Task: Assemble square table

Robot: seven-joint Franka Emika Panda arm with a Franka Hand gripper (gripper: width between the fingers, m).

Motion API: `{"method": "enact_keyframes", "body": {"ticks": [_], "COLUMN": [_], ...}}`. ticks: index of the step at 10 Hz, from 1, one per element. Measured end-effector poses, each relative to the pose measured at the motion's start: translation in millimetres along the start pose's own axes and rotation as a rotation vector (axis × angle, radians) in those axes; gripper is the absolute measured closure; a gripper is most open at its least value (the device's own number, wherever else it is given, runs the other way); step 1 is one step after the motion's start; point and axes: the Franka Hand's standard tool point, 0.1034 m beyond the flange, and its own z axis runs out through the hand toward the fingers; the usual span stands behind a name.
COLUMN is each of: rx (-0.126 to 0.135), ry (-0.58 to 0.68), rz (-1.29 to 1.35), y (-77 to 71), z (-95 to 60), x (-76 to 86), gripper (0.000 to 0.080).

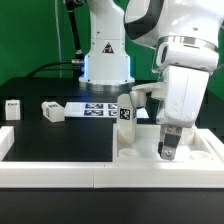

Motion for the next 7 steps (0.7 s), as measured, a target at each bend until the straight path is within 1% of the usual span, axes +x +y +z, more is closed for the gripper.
{"method": "enact_keyframes", "body": {"ticks": [5,6,7], "rx": [0.000,-0.001,0.021], "ry": [0.000,-0.003,-0.027], "rz": [0.000,-0.003,-0.006], "y": [0.1,2.5,10.6], "z": [0.0,-2.3,-21.6], "x": [-0.2,-2.1,-14.5], "gripper": [0.0151,0.0151,0.0151]}}
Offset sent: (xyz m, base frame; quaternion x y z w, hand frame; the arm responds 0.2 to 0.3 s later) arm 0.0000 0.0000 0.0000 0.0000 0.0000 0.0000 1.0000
